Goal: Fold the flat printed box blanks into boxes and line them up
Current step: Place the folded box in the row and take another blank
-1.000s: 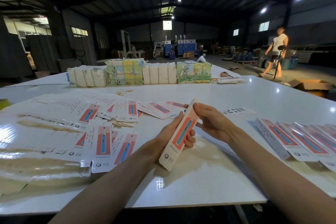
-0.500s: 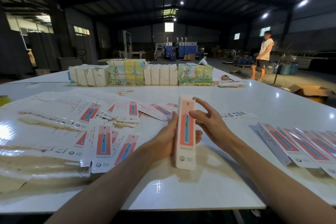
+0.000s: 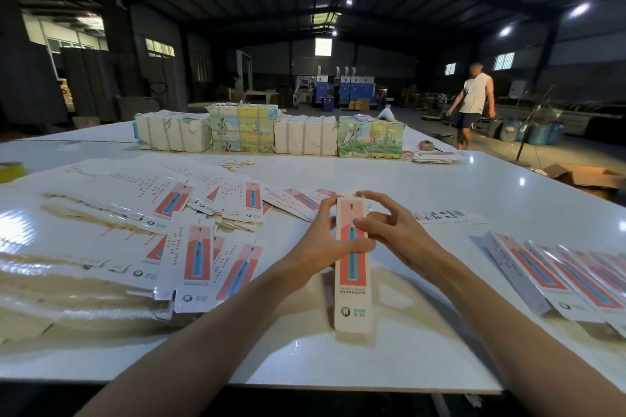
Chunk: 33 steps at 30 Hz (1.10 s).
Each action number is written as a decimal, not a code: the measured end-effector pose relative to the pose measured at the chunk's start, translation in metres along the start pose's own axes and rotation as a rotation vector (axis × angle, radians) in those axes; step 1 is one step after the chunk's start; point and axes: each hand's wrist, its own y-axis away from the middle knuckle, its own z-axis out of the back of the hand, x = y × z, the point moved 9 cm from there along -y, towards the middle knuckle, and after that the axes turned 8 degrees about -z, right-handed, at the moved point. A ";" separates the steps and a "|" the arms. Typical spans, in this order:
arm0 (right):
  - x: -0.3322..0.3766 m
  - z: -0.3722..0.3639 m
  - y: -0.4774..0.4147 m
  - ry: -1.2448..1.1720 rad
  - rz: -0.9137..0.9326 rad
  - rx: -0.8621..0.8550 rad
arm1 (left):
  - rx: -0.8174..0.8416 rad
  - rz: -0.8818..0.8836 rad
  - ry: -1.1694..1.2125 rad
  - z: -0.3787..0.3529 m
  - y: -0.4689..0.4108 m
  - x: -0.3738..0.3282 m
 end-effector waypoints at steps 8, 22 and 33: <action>-0.008 -0.004 -0.001 0.054 0.002 0.014 | 0.054 0.031 -0.067 -0.005 -0.005 0.010; -0.019 0.025 -0.006 -0.044 -0.054 -0.186 | 0.209 0.117 -0.092 -0.026 0.006 0.016; 0.010 0.017 0.003 0.156 0.158 -0.213 | 0.191 0.143 0.052 -0.020 0.001 0.016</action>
